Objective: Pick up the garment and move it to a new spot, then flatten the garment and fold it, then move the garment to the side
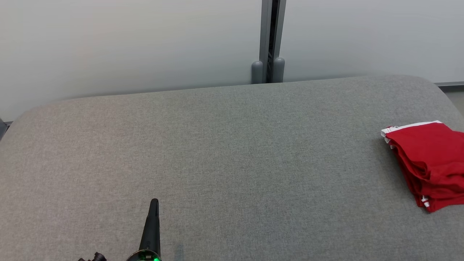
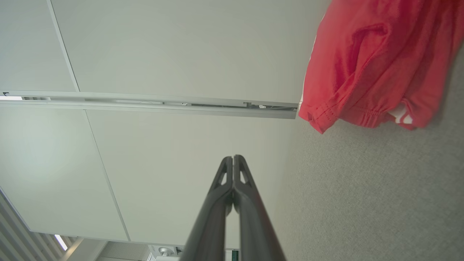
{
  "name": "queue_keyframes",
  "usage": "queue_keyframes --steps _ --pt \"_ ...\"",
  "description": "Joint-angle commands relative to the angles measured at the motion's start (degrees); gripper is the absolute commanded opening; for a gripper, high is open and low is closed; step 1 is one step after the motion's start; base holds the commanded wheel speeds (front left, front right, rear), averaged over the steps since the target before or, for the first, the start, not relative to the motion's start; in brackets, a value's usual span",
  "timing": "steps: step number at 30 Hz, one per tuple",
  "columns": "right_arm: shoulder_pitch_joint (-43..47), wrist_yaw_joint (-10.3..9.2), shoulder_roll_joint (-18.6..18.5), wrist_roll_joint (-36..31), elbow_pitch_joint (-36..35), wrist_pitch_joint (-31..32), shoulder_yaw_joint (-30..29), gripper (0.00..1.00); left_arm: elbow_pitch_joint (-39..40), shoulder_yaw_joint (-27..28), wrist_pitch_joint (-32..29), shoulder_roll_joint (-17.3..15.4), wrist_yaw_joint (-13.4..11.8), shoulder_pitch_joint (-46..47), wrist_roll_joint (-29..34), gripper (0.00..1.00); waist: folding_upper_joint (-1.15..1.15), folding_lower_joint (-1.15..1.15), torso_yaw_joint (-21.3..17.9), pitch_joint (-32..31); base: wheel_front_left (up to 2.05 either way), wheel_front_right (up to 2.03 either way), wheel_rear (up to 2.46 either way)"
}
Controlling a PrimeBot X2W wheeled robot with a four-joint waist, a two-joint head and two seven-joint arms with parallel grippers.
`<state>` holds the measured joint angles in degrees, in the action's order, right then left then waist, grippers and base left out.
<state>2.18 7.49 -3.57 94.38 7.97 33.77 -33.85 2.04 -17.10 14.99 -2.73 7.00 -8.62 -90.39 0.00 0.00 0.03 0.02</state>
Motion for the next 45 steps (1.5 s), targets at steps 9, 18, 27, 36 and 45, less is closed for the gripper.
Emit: queue_keyframes --steps 9,18,27,36,45 --pt "-0.5 0.0 -0.1 -0.1 0.1 0.3 -0.2 0.0 0.2 0.1 0.1 -0.1 0.2 -0.1 -0.3 0.0 0.0 0.0 0.0 0.0 0.0 0.0 0.0" --pt "-0.5 0.0 0.0 -0.2 0.0 0.4 -0.2 0.0 0.2 0.1 0.1 -0.1 0.2 -0.1 -0.3 0.0 0.0 0.0 0.0 0.0 0.0 0.0 0.0" --pt "-0.5 0.0 0.0 -0.2 0.1 0.5 -0.3 0.0 0.2 0.1 0.1 -0.1 0.2 -0.1 -0.3 0.0 0.0 0.0 0.0 0.0 0.0 0.0 0.0" --pt "-0.6 0.0 0.1 -0.3 0.1 0.5 -0.3 0.0 0.2 0.1 0.1 -0.1 0.2 -0.1 -0.3 0.0 0.0 0.0 0.0 0.0 0.0 0.0 0.0" --pt "-0.6 0.0 0.1 -0.4 0.1 0.5 -0.4 0.0 0.2 0.1 0.1 -0.1 0.2 -0.1 -0.3 0.0 0.0 0.0 0.0 0.0 0.0 0.0 0.0"
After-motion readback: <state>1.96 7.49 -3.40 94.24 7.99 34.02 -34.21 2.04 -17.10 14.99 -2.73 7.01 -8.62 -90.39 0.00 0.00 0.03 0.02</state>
